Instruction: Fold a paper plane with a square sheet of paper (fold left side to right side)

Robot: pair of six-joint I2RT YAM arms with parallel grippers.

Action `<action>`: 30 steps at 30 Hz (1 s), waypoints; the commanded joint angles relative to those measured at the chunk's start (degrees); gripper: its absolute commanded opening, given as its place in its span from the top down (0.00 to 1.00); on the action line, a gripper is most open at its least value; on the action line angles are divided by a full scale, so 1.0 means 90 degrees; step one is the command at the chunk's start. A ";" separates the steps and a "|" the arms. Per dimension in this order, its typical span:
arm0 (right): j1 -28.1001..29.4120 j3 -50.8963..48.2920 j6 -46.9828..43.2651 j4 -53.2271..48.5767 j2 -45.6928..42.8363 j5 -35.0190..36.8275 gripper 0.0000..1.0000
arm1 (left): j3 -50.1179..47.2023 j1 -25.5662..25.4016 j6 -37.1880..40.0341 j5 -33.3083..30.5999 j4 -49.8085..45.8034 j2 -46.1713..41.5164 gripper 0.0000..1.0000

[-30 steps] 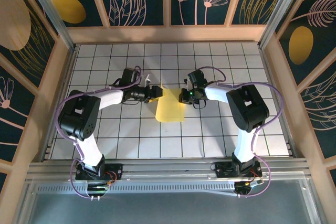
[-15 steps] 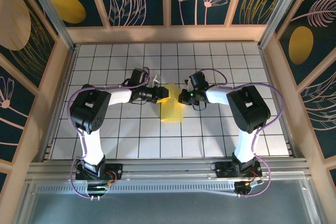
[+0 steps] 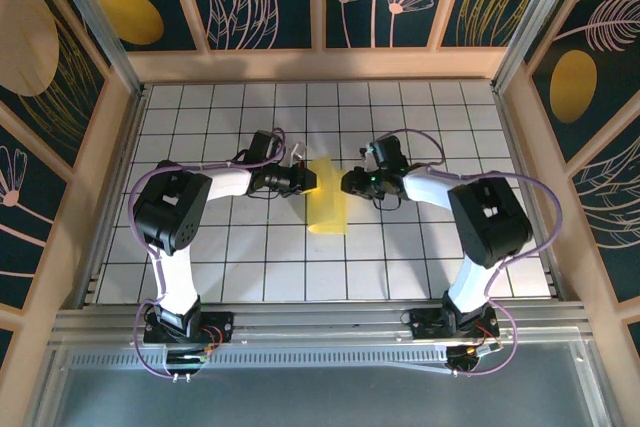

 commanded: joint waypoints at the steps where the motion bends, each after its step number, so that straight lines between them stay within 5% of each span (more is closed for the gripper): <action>1: -0.0243 -0.0263 -0.0013 0.0249 -0.0456 -0.0534 0.58 | 0.0043 -0.0067 0.0103 0.0002 -0.0141 0.0076 1.00; 6: -0.0313 -0.0505 0.0289 0.1013 -0.0539 -0.1741 0.41 | 0.0054 -0.0109 0.0102 0.0018 -0.0134 0.0081 1.00; 13: -0.0022 0.0028 0.0274 0.1045 0.0198 -0.2094 0.44 | 0.0085 -0.0130 0.0146 0.0055 -0.0160 0.0087 1.00; 18: 0.0120 0.0369 0.0320 0.1015 0.0676 -0.2160 0.54 | 0.0083 -0.0136 0.0126 0.0053 -0.0141 0.0110 1.00; 23: 0.0207 0.0363 0.0399 0.1064 0.0768 -0.2150 0.77 | 0.0083 -0.0147 0.0131 0.0053 -0.0129 0.0079 1.00; 26: 0.0183 0.0295 0.0341 0.0842 0.0723 -0.1931 0.98 | -0.0067 -0.0146 -0.0059 0.0013 0.0205 -0.0198 0.90; 30: 0.0165 0.0230 0.0215 0.0407 0.0717 -0.1564 1.00 | -0.0087 -0.0138 -0.0001 -0.0385 -0.0036 -0.0702 0.70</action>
